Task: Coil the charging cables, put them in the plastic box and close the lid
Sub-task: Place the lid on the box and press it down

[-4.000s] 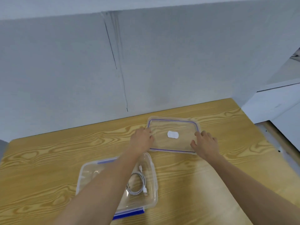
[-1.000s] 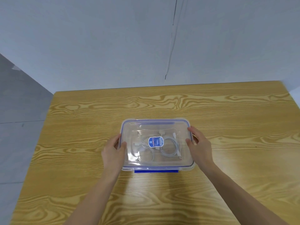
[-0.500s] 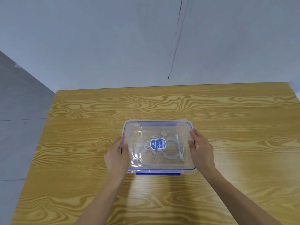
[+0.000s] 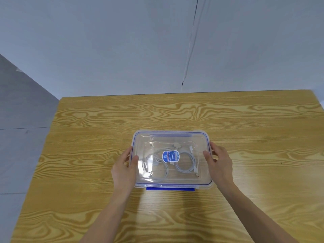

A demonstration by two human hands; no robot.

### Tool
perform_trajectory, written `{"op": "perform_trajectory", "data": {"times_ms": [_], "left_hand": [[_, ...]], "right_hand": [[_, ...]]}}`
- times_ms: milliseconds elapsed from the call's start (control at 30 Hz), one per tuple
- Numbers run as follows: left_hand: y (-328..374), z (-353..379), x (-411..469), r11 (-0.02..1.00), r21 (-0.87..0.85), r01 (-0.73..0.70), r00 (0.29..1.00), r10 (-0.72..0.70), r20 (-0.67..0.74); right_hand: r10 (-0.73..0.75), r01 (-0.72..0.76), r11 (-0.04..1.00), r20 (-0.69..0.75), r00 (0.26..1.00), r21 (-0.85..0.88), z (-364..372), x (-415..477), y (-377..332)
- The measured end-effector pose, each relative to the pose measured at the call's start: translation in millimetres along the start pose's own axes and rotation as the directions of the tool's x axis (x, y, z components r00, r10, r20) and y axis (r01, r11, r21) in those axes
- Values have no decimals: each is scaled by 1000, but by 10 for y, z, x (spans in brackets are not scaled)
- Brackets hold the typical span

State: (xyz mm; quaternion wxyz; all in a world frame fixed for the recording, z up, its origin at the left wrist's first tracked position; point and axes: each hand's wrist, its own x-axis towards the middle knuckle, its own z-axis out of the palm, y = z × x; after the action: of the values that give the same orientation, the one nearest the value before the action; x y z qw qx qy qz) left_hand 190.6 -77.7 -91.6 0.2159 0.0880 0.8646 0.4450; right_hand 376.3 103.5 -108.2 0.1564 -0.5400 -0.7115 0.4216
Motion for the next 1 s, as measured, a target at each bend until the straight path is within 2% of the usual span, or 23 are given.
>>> {"op": "perform_trajectory", "data": {"times_ms": [167,433,600,733,800,867,933,1000], "left_hand": [[-72,-3,-72,998,-61,8,1000,-9,-21],[-47,-22,-14,1000,14,0,1000,0,14],[-77,-8,24,985,-129,116,993,-116,6],[-49,-5,6,984,-126,123,992,-125,-5],[-28,-59,10,993,-46,110,993,-108,42],[41,-140,95,993,108,51,989,-65,135],[242,-191,283,954,282,-97,976,36,213],[551,-162,530,877,388,-284,938,171,301]], "right_hand": [[-6,7,997,-13,1000,78,25,-35,-20],[26,-28,998,32,999,61,22,26,-59],[169,-170,960,24,985,224,-3,68,-53],[216,-214,938,23,976,272,-19,99,-59],[223,-229,931,54,973,285,-54,124,-60],[225,-241,933,91,970,266,-96,139,-75],[239,-253,938,88,967,238,-149,117,-88],[270,-277,931,64,961,236,-199,42,-75]]}}
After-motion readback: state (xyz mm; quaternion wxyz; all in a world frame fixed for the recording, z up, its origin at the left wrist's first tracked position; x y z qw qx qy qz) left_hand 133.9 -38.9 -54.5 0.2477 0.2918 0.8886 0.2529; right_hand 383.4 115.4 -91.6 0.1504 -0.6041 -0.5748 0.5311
